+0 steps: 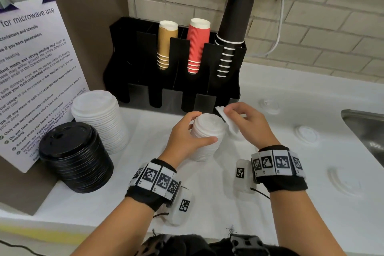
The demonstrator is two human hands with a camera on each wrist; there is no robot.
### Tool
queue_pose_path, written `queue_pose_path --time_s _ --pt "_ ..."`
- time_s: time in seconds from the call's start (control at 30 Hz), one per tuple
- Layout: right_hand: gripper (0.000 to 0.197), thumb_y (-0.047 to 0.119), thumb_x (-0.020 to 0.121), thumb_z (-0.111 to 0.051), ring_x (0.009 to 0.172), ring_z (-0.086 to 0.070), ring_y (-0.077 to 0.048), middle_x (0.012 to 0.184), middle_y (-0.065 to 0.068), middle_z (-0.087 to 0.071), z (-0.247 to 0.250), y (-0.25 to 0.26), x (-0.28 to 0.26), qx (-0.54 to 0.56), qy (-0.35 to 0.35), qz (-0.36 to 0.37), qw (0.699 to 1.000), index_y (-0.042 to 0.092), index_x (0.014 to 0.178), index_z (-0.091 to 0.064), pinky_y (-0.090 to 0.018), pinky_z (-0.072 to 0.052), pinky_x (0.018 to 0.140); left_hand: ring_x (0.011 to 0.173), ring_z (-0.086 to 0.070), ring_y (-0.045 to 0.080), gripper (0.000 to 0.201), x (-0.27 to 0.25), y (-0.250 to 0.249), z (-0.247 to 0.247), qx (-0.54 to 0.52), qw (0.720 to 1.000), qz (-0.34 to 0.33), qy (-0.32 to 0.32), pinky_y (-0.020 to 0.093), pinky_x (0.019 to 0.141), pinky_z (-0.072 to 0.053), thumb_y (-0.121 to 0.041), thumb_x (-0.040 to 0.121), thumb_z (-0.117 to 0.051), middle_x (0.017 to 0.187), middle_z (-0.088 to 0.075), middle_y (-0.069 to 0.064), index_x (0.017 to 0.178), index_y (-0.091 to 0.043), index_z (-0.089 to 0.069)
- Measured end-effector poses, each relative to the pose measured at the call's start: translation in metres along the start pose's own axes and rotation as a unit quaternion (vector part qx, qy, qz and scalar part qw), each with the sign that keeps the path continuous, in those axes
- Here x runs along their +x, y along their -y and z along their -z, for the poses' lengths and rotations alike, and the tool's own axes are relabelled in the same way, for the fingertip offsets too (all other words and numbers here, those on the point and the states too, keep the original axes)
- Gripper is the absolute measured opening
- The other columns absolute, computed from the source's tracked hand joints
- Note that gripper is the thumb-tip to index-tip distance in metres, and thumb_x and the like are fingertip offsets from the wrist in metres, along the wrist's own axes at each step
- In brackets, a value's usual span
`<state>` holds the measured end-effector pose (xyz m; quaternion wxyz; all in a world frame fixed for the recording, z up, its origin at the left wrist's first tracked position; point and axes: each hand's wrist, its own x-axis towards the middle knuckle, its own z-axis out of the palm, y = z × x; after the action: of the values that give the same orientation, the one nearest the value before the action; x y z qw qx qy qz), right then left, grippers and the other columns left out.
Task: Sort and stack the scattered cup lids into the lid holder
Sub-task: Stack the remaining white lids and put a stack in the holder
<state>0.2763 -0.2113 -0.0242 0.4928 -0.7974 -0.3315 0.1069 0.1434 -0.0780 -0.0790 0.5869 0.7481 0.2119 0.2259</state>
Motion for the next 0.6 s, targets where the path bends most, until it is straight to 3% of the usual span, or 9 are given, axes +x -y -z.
queue_pose_path --time_s 0.1,0.2,0.4,0.5,0.6 --pt "0.015 0.04 0.083 -0.07 0.073 -0.059 0.007 0.084 0.015 -0.066 -0.011 0.008 0.001 -0.021 0.009 0.037 0.999 0.027 0.091 -0.069 -0.006 -0.043 0.065 0.107 -0.049 0.004 0.086 -0.001 0.0 -0.001 0.004 1.0 -0.001 -0.005 0.007 0.075 -0.039 -0.026 0.065 -0.09 0.121 -0.051 -0.019 0.136 -0.028 -0.042" --pt "0.031 0.038 0.078 -0.075 0.086 -0.06 0.0 0.095 0.011 -0.067 -0.019 0.011 0.002 -0.069 0.037 0.049 0.996 0.019 0.101 -0.07 -0.009 -0.042 0.074 0.108 -0.05 0.002 0.099 -0.002 0.001 -0.001 -0.006 1.0 0.001 -0.004 0.003 0.07 -0.041 -0.026 0.064 -0.091 0.121 -0.051 -0.021 0.143 -0.03 -0.031" --pt "0.037 0.03 0.072 -0.081 0.088 -0.053 0.007 0.102 0.011 -0.064 -0.025 0.015 -0.004 -0.105 0.055 0.092 0.989 0.021 0.105 -0.067 -0.001 -0.039 0.072 0.112 -0.051 0.006 0.104 -0.001 0.002 -0.001 -0.011 1.0 0.005 -0.001 0.007 0.073 -0.039 -0.026 0.063 -0.091 0.123 -0.051 -0.018 0.145 -0.03 -0.027" --pt "0.042 0.029 0.07 -0.083 0.092 -0.053 0.001 0.106 0.009 -0.063 -0.024 0.016 -0.005 -0.112 0.058 0.108 0.986 0.021 0.107 -0.067 -0.006 -0.041 0.076 0.104 -0.052 -0.002 0.101 -0.002 0.002 -0.001 -0.007 1.0 -0.002 0.004 0.002 0.069 -0.041 -0.026 0.063 -0.091 0.116 -0.05 -0.026 0.143 -0.033 -0.029" --pt "0.044 0.028 0.067 -0.085 0.099 -0.056 -0.01 0.108 0.005 -0.063 -0.024 0.019 -0.005 -0.109 0.073 0.108 0.985 0.022 0.107 -0.066 -0.022 -0.049 0.084 0.105 -0.052 -0.007 0.092 -0.001 0.001 0.0 -0.01 1.0 -0.018 0.011 0.004 0.073 -0.043 -0.027 0.064 -0.091 0.114 -0.052 -0.027 0.137 -0.038 -0.037"
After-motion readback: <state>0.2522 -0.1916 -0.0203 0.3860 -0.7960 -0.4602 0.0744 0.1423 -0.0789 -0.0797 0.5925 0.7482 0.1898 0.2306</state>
